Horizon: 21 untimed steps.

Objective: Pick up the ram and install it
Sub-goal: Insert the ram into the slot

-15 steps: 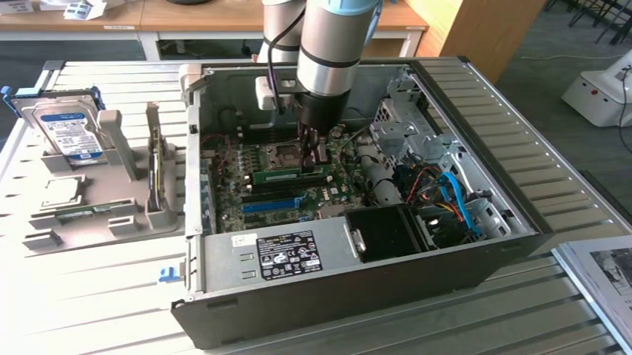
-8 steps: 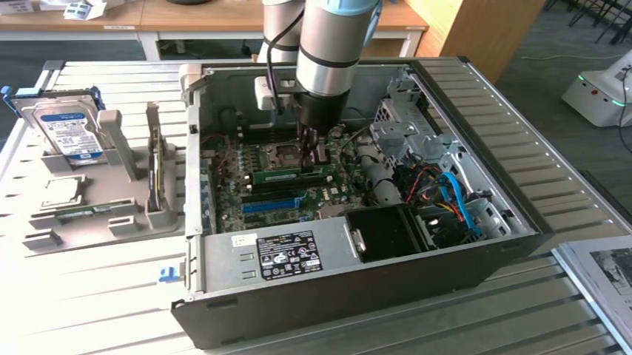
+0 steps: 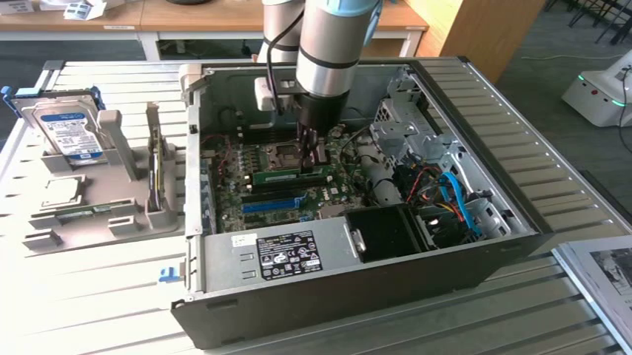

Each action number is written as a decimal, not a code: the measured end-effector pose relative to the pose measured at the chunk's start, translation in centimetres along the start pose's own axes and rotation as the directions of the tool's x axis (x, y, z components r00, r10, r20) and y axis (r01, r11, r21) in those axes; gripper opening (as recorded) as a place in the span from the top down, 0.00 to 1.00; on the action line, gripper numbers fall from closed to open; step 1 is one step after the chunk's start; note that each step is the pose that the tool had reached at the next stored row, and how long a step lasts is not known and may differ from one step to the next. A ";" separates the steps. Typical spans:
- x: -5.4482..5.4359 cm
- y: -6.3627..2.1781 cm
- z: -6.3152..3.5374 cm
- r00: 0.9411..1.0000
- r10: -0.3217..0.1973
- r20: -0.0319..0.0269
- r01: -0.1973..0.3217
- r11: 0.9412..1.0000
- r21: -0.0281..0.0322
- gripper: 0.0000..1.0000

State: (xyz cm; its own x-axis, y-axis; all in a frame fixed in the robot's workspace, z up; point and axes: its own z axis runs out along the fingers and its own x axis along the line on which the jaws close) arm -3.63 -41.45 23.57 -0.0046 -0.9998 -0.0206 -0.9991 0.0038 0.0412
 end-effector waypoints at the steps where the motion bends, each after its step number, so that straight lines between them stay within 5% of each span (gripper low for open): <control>1: 0.0 0.00 0.03 1.000 0.000 0.000 0.000 1.000 0.000 0.89; 21: 0.0 0.41 0.14 1.000 0.000 0.000 0.000 1.000 0.002 0.89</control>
State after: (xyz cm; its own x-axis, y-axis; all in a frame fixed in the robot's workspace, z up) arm -4.04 -41.45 23.45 -0.0045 -0.9998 -0.0206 -0.9992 0.0037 0.0394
